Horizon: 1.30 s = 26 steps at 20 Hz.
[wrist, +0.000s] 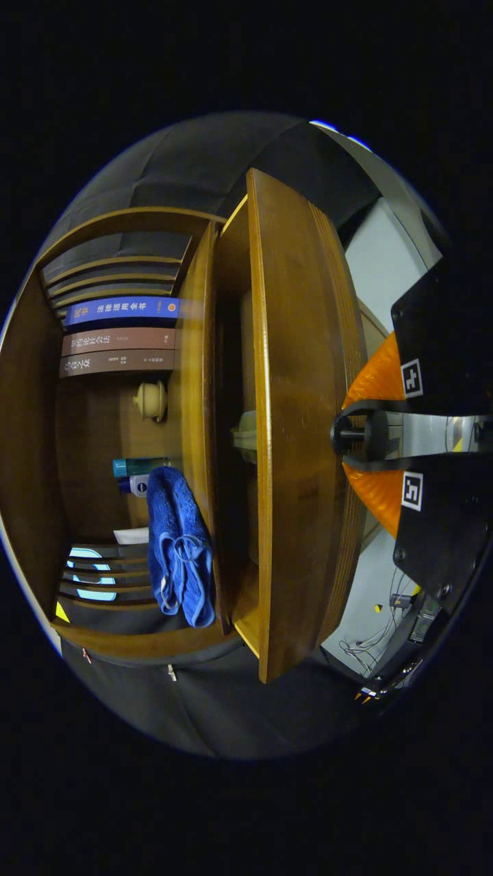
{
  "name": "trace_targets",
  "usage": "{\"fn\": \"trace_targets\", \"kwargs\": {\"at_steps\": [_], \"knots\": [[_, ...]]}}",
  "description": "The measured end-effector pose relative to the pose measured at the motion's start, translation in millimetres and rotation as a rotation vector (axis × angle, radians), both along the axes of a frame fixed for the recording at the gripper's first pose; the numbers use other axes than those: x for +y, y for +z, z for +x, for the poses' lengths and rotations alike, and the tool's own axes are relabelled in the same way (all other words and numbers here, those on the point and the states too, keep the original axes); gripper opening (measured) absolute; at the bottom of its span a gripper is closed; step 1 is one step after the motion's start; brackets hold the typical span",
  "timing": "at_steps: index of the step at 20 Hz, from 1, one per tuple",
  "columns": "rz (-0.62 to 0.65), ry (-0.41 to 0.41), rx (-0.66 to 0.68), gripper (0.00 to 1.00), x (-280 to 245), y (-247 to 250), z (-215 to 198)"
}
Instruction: Pull open the drawer, take out the items inside it, and place them on the countertop above the cabinet.
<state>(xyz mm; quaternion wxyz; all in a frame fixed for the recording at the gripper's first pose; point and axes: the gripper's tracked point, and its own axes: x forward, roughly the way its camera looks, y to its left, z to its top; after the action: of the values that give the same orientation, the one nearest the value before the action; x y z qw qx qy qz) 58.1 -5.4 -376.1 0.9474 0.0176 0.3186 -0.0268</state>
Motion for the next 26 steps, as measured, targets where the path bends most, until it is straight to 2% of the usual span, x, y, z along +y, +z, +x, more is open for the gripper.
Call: {"fn": "trace_targets", "kwargs": {"at_steps": [9,21,25,26], "knots": [[0.019,-0.005,0.057,0.24,3,10,-69],[0.033,-0.005,0.119,0.24,5,2,-100],[0.030,-0.005,0.098,0.45,6,14,-96],[0.029,-0.009,0.078,0.57,4,23,-95]]}}
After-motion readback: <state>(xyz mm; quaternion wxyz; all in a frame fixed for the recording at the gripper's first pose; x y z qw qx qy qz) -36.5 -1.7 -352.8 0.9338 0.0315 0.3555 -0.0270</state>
